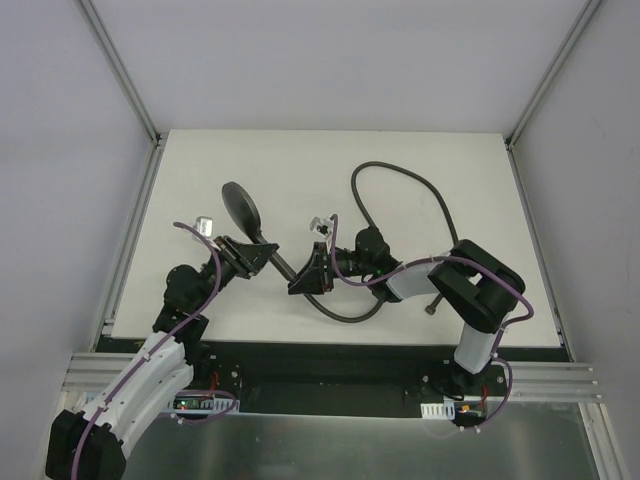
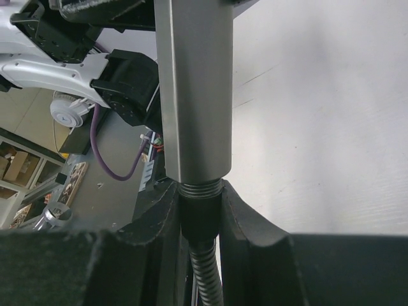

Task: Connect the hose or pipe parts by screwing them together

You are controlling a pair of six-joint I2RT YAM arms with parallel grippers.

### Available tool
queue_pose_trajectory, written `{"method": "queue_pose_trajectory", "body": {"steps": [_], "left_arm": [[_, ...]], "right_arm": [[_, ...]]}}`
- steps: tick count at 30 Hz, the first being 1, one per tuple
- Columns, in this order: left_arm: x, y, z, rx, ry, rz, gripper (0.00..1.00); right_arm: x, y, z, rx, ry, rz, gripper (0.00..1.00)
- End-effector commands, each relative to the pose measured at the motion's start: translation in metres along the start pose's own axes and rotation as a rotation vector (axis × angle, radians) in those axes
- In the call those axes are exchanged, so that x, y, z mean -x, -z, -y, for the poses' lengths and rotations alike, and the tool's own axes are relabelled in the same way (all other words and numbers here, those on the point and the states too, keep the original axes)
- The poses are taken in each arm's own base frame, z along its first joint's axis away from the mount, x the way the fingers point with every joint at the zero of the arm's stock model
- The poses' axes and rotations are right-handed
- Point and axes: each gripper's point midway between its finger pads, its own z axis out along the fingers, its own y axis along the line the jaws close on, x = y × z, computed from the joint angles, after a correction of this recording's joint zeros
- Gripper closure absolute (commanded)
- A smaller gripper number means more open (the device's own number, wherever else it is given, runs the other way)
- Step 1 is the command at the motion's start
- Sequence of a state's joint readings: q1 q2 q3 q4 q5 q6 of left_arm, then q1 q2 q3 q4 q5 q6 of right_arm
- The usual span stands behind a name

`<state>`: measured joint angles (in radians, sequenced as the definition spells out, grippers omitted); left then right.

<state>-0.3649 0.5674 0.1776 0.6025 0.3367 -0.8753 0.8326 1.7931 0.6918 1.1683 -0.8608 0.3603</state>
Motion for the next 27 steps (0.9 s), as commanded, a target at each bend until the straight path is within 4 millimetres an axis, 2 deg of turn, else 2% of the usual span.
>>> {"method": "queue_pose_trajectory", "body": {"steps": [1,3,4,9,10,15,19,20,21,22,23,24,25,26,27], "left_arm": [[-0.023,0.008,0.014,-0.085,-0.024,-0.106,1.00],[-0.016,0.006,0.013,-0.054,-0.029,-0.092,1.00],[-0.018,0.006,0.000,0.012,-0.026,-0.098,1.00],[-0.008,0.000,-0.014,0.123,-0.047,-0.079,1.00],[-0.008,-0.001,-0.016,0.134,-0.041,-0.078,1.00],[-0.003,-0.004,-0.029,0.207,-0.020,-0.054,1.00],[0.002,-0.002,-0.042,0.298,-0.013,-0.036,1.00],[0.003,-0.001,-0.045,0.322,-0.009,-0.036,1.00],[0.007,0.000,-0.048,0.358,-0.007,-0.027,1.00],[0.009,0.001,-0.050,0.374,-0.006,-0.022,1.00],[0.012,0.000,-0.049,0.385,-0.003,-0.012,1.00],[0.015,0.001,-0.054,0.415,0.000,0.003,1.00],[0.013,0.003,-0.058,0.444,0.015,-0.005,1.00],[0.014,0.004,-0.060,0.462,0.023,-0.004,1.00],[0.016,0.004,-0.061,0.486,0.035,-0.006,1.00]], "right_arm": [[0.091,-0.004,-0.048,0.152,0.292,0.270,0.85],[0.089,-0.002,-0.042,0.130,0.282,0.275,0.81],[0.087,-0.002,-0.039,0.117,0.292,0.274,0.74],[0.064,0.001,-0.011,0.025,0.244,0.252,0.57],[0.060,0.000,-0.007,0.018,0.229,0.245,0.51],[0.051,0.005,0.001,-0.017,0.200,0.251,0.47],[0.042,0.017,0.010,-0.080,0.171,0.245,0.43],[0.043,0.020,0.016,-0.123,0.172,0.256,0.42],[0.048,0.023,0.011,-0.141,0.192,0.266,0.41],[0.037,0.025,0.022,-0.206,0.189,0.218,0.38],[0.037,0.030,0.033,-0.300,0.201,0.223,0.36],[0.040,0.027,0.019,-0.328,0.254,0.217,0.35],[0.015,0.033,0.037,-0.442,0.322,0.091,0.32],[0.027,0.039,0.049,-0.594,0.378,0.103,0.31],[0.022,0.031,0.035,-0.627,0.445,0.064,0.29]]}}
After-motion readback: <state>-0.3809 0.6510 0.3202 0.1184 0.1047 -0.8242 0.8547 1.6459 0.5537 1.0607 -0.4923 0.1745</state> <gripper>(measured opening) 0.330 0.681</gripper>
